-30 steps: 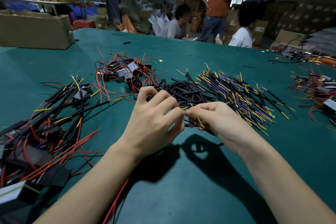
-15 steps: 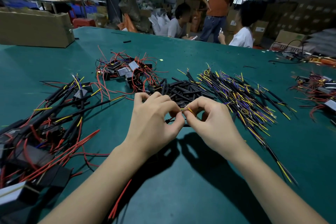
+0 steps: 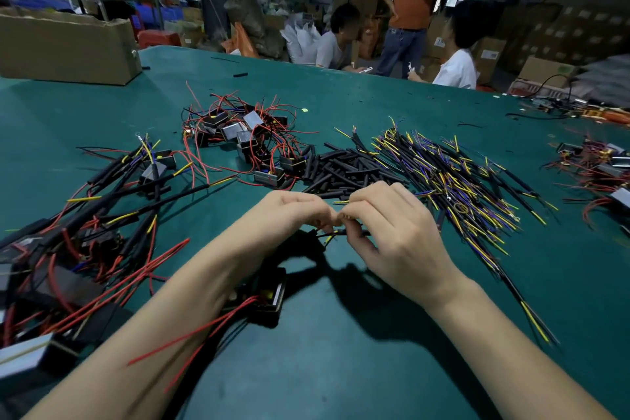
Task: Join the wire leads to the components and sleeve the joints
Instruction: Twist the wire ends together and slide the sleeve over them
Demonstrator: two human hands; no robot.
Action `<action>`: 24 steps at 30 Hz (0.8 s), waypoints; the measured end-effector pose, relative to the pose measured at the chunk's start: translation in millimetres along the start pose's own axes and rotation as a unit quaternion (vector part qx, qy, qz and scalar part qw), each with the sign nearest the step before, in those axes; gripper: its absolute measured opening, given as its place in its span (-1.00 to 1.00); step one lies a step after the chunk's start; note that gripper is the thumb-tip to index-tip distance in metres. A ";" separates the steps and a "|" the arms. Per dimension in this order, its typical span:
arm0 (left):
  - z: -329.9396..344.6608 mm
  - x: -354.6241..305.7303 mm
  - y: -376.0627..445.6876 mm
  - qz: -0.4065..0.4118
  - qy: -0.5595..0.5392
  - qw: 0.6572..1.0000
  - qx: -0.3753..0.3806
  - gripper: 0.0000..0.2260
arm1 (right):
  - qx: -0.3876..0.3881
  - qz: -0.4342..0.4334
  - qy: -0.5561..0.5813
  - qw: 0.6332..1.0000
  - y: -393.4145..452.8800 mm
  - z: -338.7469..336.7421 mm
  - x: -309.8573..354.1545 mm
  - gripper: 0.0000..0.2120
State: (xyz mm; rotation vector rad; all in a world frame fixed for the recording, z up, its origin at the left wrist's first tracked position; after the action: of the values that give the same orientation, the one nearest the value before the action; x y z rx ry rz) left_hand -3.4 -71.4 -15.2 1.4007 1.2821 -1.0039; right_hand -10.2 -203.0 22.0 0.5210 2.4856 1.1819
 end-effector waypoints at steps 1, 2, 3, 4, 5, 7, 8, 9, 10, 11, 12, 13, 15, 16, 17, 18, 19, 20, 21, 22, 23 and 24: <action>1.0 2.6 -0.1 -0.017 -0.026 0.999 0.016 -0.75 | -0.005 -0.009 -0.006 1.000 0.3 0.1 1.0 -0.79; 1.6 4.0 -0.6 -0.027 -0.043 0.998 0.023 -0.75 | -0.004 0.000 -0.001 1.000 0.4 0.9 -0.1 -0.80; 1.6 4.4 -0.9 -0.028 -0.049 0.998 0.019 -0.75 | 0.003 0.028 0.021 0.999 0.0 2.3 -3.8 -0.84; 1.3 4.0 -1.1 -0.022 -0.050 0.998 0.008 -0.77 | 0.013 0.069 0.059 0.996 -1.0 4.1 -9.0 -0.90; 0.6 3.4 -1.7 -0.013 -0.044 0.999 -0.004 -0.79 | 0.025 0.112 0.110 0.987 -2.7 6.1 -14.5 -0.96; -0.4 0.9 -3.2 0.005 -0.026 0.999 -0.020 -0.85 | 0.040 0.188 0.203 0.960 -7.1 9.8 -25.2 -0.96; -0.8 -0.4 -3.4 0.011 -0.021 0.999 -0.024 -0.88 | 0.043 0.216 0.233 0.947 -8.9 10.8 -29.7 -0.94; -2.0 -1.2 -3.7 0.015 -0.017 0.999 -0.027 -0.90 | 0.043 0.236 0.252 0.938 -10.0 11.2 -33.1 -0.94; -3.4 -2.2 -4.0 0.017 -0.010 0.999 -0.027 -0.91 | 0.044 0.250 0.264 0.931 -10.5 11.6 -35.2 -0.94; -4.6 -2.8 -4.3 0.016 -0.002 1.000 -0.023 -0.91 | 0.047 0.260 0.271 0.926 -10.7 12.2 -36.5 -0.94; -5.7 -3.2 -4.8 0.014 0.008 1.000 -0.018 -0.91 | 0.051 0.267 0.276 0.922 -11.0 12.7 -37.3 -0.95; -6.5 -3.8 -5.2 0.013 0.021 1.000 -0.013 -0.92 | 0.054 0.272 0.280 0.919 -11.1 12.9 -37.6 -0.95; -7.3 -5.7 -5.8 0.017 0.036 0.999 -0.009 -0.93 | 0.057 0.275 0.284 0.917 -10.7 12.1 -37.1 -0.94; -7.8 -6.7 -5.9 0.021 0.038 0.999 -0.011 -0.93 | 0.057 0.276 0.288 0.915 -10.3 11.6 -37.1 -0.93; -8.2 -7.2 -5.9 0.024 0.041 0.999 -0.013 -0.93 | 0.058 0.278 0.291 0.913 -10.1 11.4 -37.2 -0.93; -8.3 -7.8 -5.8 0.027 0.044 0.999 -0.015 -0.93 | 0.059 0.282 0.296 0.911 -10.0 11.6 -37.3 -0.93; -8.2 -8.6 -5.7 0.031 0.047 0.998 -0.017 -0.93 | 0.059 0.286 0.302 0.907 -10.3 11.9 -37.6 -0.93; -7.8 -9.6 -5.5 0.036 0.049 0.998 -0.018 -0.93 | 0.060 0.291 0.307 0.904 -10.5 12.6 -37.9 -0.94; -7.3 -10.0 -5.3 0.040 0.050 0.998 -0.017 -0.93 | 0.061 0.296 0.311 0.901 -10.8 13.6 -38.1 -0.94; -6.2 -10.1 -4.7 0.044 0.052 0.998 -0.015 -0.92 | 0.062 0.300 0.311 0.900 -11.0 14.4 -38.4 -0.95; -5.2 -9.8 -4.2 0.050 0.057 0.997 -0.013 -0.92 | 0.063 0.302 0.310 0.899 -11.3 14.9 -38.4 -0.95; -4.0 -10.3 -4.0 0.060 0.068 0.996 -0.015 -0.93 | 0.063 0.301 0.308 0.900 -11.5 15.3 -38.2 -0.94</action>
State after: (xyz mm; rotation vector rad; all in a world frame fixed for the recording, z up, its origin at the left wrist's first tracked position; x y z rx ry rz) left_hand -8.6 -69.7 -4.8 1.5251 1.2895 -0.8174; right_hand 28.0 -217.1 9.2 1.1764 3.0621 1.6112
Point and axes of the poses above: each hand's wrist, its own y-axis towards the middle knuckle, its own z-axis out of the palm, x = y × z, the point moved 6 cm from there along y, towards the middle knuckle, and after that the axes turned 5 degrees about z, right-handed, at the moved point
